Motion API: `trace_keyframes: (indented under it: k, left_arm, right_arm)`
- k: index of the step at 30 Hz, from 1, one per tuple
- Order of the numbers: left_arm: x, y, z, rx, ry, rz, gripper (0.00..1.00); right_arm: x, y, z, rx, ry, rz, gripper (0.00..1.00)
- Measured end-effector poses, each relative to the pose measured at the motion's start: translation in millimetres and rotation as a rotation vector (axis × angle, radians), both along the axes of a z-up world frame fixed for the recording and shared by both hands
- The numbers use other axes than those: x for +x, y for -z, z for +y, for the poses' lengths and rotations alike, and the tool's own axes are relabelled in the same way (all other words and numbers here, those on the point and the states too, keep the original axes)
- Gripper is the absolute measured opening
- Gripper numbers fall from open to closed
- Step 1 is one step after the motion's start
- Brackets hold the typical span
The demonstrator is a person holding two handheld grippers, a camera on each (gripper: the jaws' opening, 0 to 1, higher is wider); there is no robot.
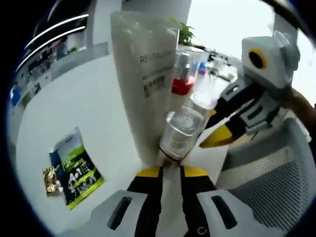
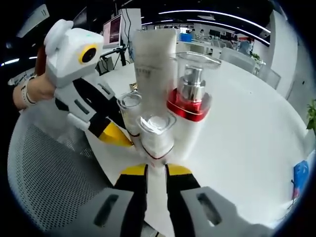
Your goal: Arrange the skincare products in the storage area until every visible bottle or jar stands upright without overlapping.
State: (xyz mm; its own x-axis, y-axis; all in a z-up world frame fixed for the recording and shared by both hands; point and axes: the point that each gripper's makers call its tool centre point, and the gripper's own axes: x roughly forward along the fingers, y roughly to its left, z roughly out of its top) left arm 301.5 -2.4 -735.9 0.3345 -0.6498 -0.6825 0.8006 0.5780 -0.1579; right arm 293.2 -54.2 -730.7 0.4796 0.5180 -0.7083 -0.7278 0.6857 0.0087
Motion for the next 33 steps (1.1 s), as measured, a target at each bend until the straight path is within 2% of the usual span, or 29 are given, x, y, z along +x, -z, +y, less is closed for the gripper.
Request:
trace_keyframes:
  k: [20, 33]
  left_arm:
    - [1.3, 3.0, -3.7, -0.008, -0.024, 0.018, 0.09]
    - [0.2, 4.1, -3.0, 0.009, -0.002, 0.003, 0.12]
  right_arm:
    - [5.1, 1.7, 1.0, -0.007, -0.004, -0.003, 0.12]
    - [4.9, -0.3, 1.1, -0.008, -0.006, -0.008, 0.13]
